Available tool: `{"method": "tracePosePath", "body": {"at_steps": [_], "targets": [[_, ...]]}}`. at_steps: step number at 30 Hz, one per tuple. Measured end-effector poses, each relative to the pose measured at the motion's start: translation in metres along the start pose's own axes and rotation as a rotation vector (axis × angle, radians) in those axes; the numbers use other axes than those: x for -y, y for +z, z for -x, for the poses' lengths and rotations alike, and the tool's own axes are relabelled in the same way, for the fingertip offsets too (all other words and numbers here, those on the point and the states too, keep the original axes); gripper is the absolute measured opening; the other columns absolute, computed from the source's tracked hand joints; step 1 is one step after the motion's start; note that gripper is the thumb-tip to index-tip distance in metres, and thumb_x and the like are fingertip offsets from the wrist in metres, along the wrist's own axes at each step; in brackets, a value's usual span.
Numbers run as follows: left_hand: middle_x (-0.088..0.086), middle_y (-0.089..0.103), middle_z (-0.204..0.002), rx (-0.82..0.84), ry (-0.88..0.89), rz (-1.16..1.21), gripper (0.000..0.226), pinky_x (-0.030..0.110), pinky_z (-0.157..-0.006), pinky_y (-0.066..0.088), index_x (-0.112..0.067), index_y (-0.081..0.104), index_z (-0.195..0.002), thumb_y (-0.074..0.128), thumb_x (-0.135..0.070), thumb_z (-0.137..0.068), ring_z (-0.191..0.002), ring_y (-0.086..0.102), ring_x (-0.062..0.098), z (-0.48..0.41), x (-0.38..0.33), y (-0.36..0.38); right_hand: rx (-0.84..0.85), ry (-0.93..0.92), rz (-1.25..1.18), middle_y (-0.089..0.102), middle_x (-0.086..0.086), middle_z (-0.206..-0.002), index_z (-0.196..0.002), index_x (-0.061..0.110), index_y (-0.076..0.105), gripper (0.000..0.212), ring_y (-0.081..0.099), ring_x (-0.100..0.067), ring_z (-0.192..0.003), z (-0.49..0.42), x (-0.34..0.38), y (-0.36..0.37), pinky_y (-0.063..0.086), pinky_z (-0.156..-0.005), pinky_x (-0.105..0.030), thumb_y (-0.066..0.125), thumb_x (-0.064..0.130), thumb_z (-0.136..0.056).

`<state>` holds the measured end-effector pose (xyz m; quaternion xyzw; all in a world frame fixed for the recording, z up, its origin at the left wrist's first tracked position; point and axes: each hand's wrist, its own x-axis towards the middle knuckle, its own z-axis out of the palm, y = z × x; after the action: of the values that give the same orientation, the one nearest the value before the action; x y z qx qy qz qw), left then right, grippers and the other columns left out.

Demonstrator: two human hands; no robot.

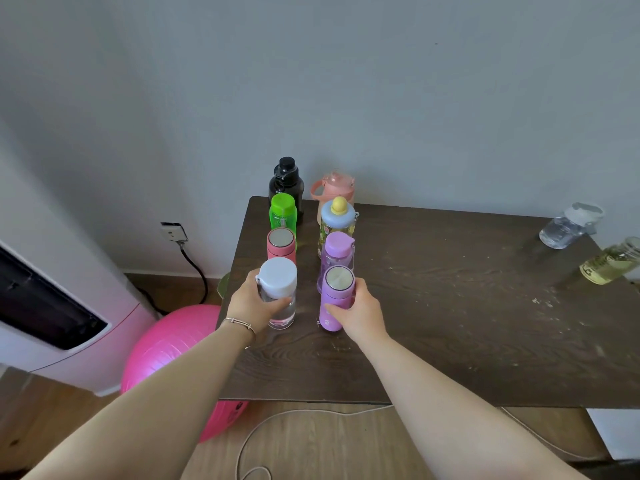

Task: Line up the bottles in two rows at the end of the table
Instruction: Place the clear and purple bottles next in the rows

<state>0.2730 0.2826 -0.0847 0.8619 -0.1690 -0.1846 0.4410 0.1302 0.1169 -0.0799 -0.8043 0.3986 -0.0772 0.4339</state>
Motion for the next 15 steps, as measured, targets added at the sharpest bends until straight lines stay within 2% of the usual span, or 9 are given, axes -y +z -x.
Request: {"method": "tracePosePath", "body": {"at_steps": [3, 10, 15], "targets": [[-0.001, 0.061, -0.122, 0.020, -0.007, -0.015, 0.083, 0.033, -0.089, 0.050, -0.026, 0.043, -0.135, 0.087, -0.039, -0.066, -0.099, 0.053, 0.017, -0.003, 0.001, -0.001, -0.011, -0.003, 0.005, 0.061, 0.001, -0.127, -0.131, 0.023, 0.047, 0.067, 0.060, -0.021, -0.114, 0.001, -0.007, 0.000, 0.049, -0.088, -0.030, 0.083, 0.031, -0.075], [0.001, 0.060, -0.127, 0.044, -0.020, -0.056, 0.086, 0.037, -0.093, 0.051, -0.025, 0.041, -0.136, 0.087, -0.042, -0.065, -0.101, 0.052, 0.017, -0.006, 0.001, -0.002, -0.008, -0.001, -0.008, 0.062, 0.000, -0.128, -0.133, 0.021, 0.047, 0.069, 0.060, -0.023, -0.114, -0.002, -0.014, -0.006, 0.050, -0.092, -0.035, 0.084, 0.030, -0.075], [0.002, 0.059, -0.129, 0.059, -0.012, -0.075, 0.088, 0.040, -0.096, 0.051, -0.024, 0.040, -0.138, 0.087, -0.043, -0.066, -0.110, 0.055, 0.022, -0.004, 0.002, -0.004, 0.015, -0.003, 0.013, 0.061, 0.000, -0.131, -0.135, 0.022, 0.045, 0.072, 0.060, -0.023, -0.116, -0.002, -0.013, -0.003, 0.052, -0.095, -0.039, 0.084, 0.032, -0.074]]}}
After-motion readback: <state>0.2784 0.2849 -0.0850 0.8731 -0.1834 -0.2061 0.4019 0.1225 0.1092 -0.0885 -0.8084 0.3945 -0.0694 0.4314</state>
